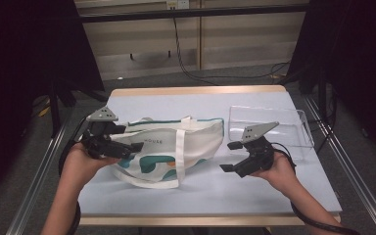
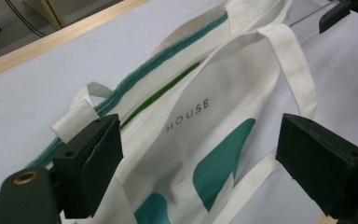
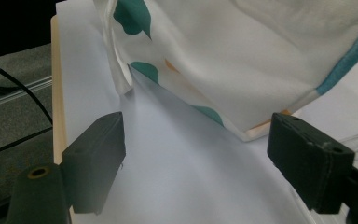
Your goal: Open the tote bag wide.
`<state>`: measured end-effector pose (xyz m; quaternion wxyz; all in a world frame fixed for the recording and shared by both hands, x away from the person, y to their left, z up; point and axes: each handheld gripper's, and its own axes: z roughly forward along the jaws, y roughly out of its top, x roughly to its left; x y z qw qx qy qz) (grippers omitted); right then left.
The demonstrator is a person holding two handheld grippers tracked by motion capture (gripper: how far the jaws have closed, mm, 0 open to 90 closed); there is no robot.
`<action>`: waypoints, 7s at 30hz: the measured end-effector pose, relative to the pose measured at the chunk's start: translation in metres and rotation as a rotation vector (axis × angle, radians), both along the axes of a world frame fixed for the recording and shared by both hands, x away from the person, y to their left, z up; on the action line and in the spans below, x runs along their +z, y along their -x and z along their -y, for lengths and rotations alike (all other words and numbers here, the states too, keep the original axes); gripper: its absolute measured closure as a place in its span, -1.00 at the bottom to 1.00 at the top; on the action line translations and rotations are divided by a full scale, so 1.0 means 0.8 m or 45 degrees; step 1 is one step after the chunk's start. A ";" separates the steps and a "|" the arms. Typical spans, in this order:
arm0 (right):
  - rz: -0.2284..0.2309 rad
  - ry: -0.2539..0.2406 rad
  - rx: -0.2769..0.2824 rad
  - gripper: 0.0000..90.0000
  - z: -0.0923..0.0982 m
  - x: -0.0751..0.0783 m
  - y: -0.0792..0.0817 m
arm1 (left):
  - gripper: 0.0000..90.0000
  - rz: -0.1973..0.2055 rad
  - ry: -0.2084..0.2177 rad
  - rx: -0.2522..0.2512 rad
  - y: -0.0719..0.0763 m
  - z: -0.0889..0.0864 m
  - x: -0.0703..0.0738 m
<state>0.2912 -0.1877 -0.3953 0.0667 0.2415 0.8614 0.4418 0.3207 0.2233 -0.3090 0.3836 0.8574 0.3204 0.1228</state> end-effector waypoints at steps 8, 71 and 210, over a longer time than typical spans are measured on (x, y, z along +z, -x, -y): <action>-0.022 -0.005 0.016 -0.55 -0.006 0.002 -0.006 | -0.67 0.007 -0.011 -0.005 -0.013 0.009 0.010; 0.042 -0.104 0.099 -0.44 -0.046 0.062 -0.050 | -0.51 -0.019 -0.073 -0.019 -0.075 0.045 0.007; -0.008 0.128 0.358 0.97 -0.079 -0.002 -0.042 | 0.97 -0.172 -0.135 0.159 -0.164 0.016 -0.027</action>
